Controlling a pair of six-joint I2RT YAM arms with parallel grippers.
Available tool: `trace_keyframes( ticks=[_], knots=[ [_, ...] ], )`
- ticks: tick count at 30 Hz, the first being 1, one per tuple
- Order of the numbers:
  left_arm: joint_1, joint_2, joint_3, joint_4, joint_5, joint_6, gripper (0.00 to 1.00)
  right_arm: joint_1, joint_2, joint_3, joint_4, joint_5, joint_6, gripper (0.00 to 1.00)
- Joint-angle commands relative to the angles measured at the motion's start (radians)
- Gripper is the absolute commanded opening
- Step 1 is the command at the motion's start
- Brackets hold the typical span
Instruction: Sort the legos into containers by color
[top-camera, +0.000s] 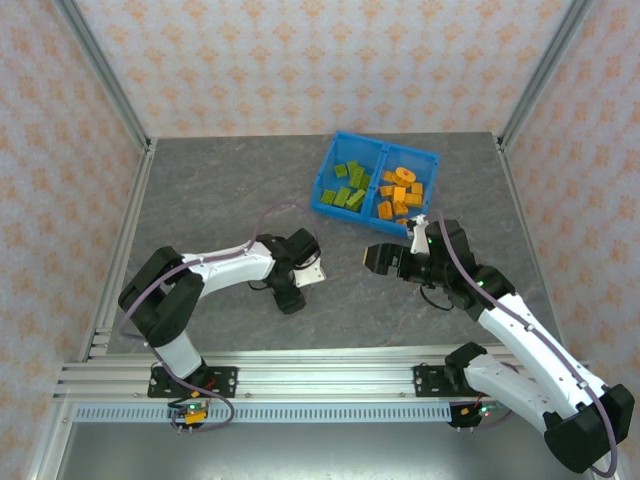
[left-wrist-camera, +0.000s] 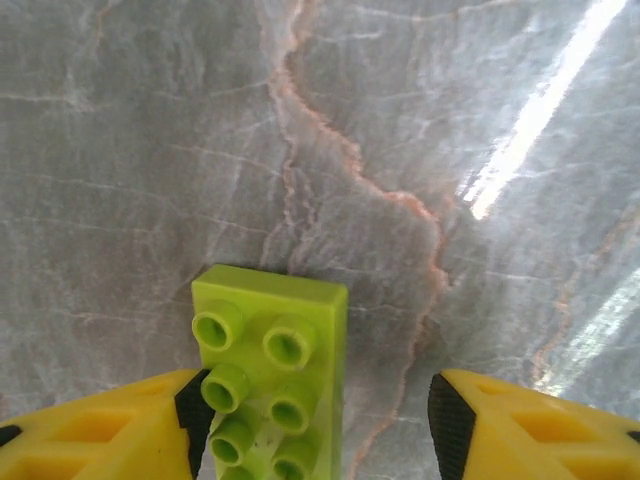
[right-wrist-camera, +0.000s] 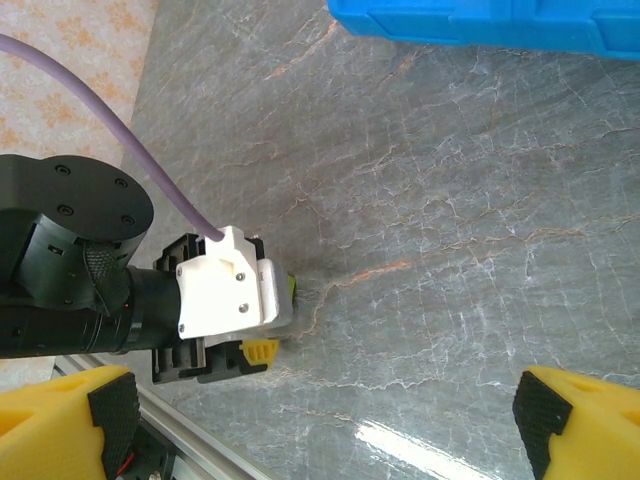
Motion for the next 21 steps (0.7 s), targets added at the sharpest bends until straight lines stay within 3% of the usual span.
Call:
trace_keyframes(
  ticks=[1, 4, 8, 11, 14, 17, 21],
  knots=[
    [-0.009, 0.04, -0.003, -0.076, -0.078, 0.001, 0.55, 0.002, -0.008, 0.018, -0.002, 0.027, -0.002, 0.97],
    [-0.009, 0.048, -0.005, -0.079, -0.098, 0.002, 0.55, 0.003, -0.007, 0.02, -0.002, 0.029, -0.003, 0.97],
    [-0.01, 0.062, 0.001, -0.072, -0.107, -0.003, 0.77, 0.002, -0.004, 0.024, -0.002, 0.031, -0.004, 0.97],
    [-0.012, 0.081, 0.008, -0.082, -0.103, 0.0, 0.79, 0.002, -0.004, 0.03, -0.007, 0.034, -0.006, 0.97],
    [-0.012, 0.092, 0.009, -0.091, -0.091, 0.005, 0.71, 0.003, -0.007, 0.034, -0.015, 0.036, -0.007, 0.97],
    [-0.012, 0.086, 0.006, -0.087, -0.089, 0.001, 0.46, 0.002, -0.01, 0.034, -0.017, 0.041, -0.007, 0.97],
    [-0.013, 0.059, 0.015, -0.076, -0.078, -0.005, 0.43, 0.002, -0.01, 0.035, -0.017, 0.045, -0.008, 0.97]
  ],
)
